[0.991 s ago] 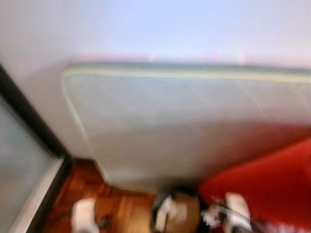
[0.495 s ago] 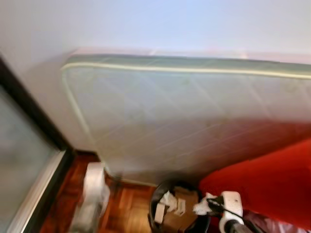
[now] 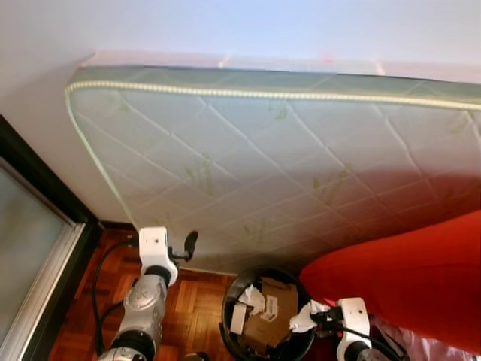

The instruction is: Clean up the room

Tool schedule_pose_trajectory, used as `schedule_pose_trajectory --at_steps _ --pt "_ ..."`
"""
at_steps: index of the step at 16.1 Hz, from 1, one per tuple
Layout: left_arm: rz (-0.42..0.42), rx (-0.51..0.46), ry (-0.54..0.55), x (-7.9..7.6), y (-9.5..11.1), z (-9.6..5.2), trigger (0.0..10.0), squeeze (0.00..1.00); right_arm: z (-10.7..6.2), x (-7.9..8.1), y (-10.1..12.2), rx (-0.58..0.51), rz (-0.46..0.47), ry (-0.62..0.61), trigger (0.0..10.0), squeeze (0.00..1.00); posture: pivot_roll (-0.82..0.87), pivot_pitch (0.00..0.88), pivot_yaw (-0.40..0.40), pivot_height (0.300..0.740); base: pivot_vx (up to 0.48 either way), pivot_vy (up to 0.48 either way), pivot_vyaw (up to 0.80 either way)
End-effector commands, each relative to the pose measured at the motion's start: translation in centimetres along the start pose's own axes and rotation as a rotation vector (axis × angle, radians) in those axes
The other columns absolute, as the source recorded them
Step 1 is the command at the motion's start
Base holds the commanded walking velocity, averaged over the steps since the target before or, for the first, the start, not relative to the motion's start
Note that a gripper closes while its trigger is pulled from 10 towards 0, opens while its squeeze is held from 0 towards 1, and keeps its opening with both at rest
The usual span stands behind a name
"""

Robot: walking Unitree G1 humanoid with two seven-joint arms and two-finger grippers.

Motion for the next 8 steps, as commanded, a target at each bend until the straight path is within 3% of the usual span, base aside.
schedule_pose_trajectory --at_steps 1,8 --pt "-0.002 0.02 -0.004 -0.13 -0.97 -0.7 10.0 0.0 -0.63 -0.33 -1.18 0.02 0.02 -0.012 10.0 0.0 0.14 0.242 -0.036 0.74 0.0 0.0 0.0" --pt "-0.006 0.007 -0.001 -0.31 -1.07 -1.18 10.0 0.0 -1.1 -0.86 -1.7 0.026 0.006 -0.041 10.0 0.0 0.15 0.255 -0.051 0.735 0.0 0.0 0.0"
Point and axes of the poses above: a point about 5 cm out from each wrist's last joint towards the gripper, its own z axis pointing out of the wrist towards the gripper, its own y axis along the axis of the wrist's last joint, x = y × z, the point moved 3 cm from there along z, pointing out of the wrist towards the gripper, and after that the axes turned 4 degrees about z, right-handed, at the moved point
